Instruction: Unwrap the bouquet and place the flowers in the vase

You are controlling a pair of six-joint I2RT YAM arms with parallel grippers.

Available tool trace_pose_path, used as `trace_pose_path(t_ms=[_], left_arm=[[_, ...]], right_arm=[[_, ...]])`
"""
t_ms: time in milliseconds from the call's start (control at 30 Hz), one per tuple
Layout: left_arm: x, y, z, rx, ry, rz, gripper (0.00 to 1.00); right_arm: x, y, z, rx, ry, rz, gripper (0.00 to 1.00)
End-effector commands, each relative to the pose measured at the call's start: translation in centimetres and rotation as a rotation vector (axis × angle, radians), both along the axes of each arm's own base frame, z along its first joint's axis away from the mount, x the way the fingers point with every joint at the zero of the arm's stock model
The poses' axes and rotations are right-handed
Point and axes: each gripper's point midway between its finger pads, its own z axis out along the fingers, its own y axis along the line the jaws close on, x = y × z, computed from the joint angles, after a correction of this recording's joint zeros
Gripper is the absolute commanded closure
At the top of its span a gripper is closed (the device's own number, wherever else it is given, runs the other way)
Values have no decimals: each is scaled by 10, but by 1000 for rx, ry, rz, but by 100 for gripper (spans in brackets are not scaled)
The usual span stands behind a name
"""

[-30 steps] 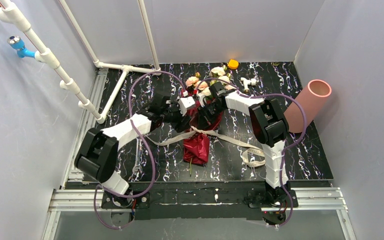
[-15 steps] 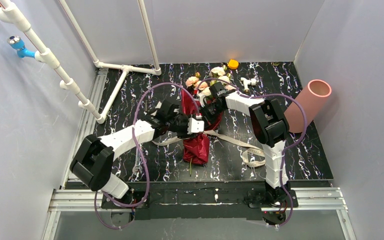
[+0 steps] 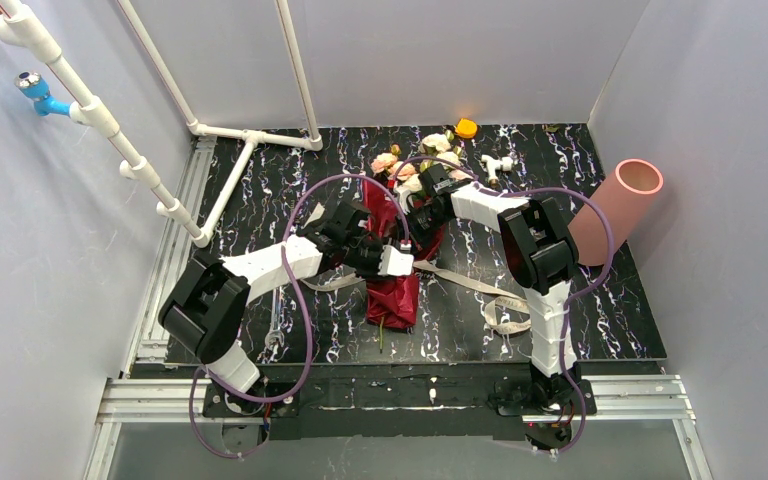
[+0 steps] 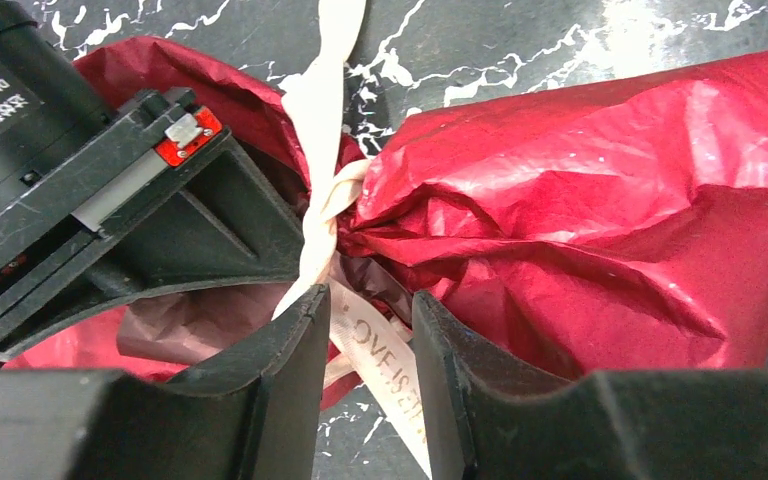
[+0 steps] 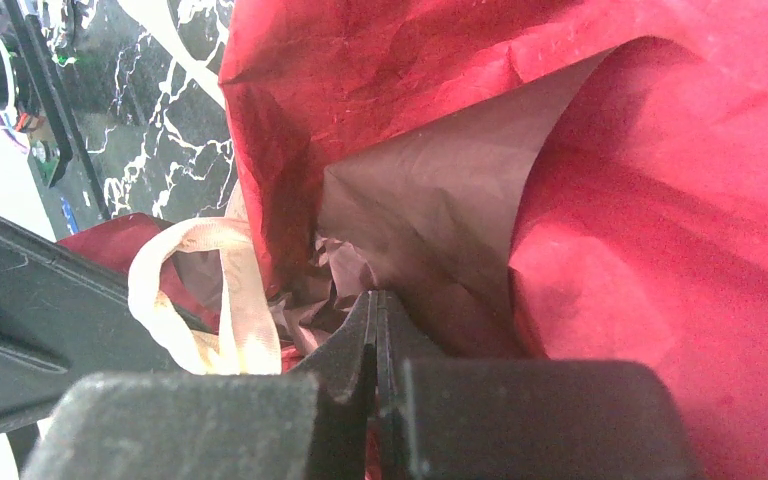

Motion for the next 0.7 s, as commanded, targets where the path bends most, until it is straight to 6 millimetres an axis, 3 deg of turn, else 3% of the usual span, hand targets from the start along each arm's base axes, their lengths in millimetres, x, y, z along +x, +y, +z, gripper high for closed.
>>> trace_pose_path(t_ms=[0,167,267,667], left_arm=[[13,-9,12,-19,-57,5,66],[10,-21,33,-90,-71,-19,73],[4,-26,35,-89,-71,-53,77],[7,-24,12,-3,-45,-79,77]], right_arm=[[-8,-21,-35,-139,9,-8,99],[-9,-22,-36,-142,13,-7,99],[-9,-22,-36,-141,14,-8,99],[-9,-22,-36,-142,12,-5,99]])
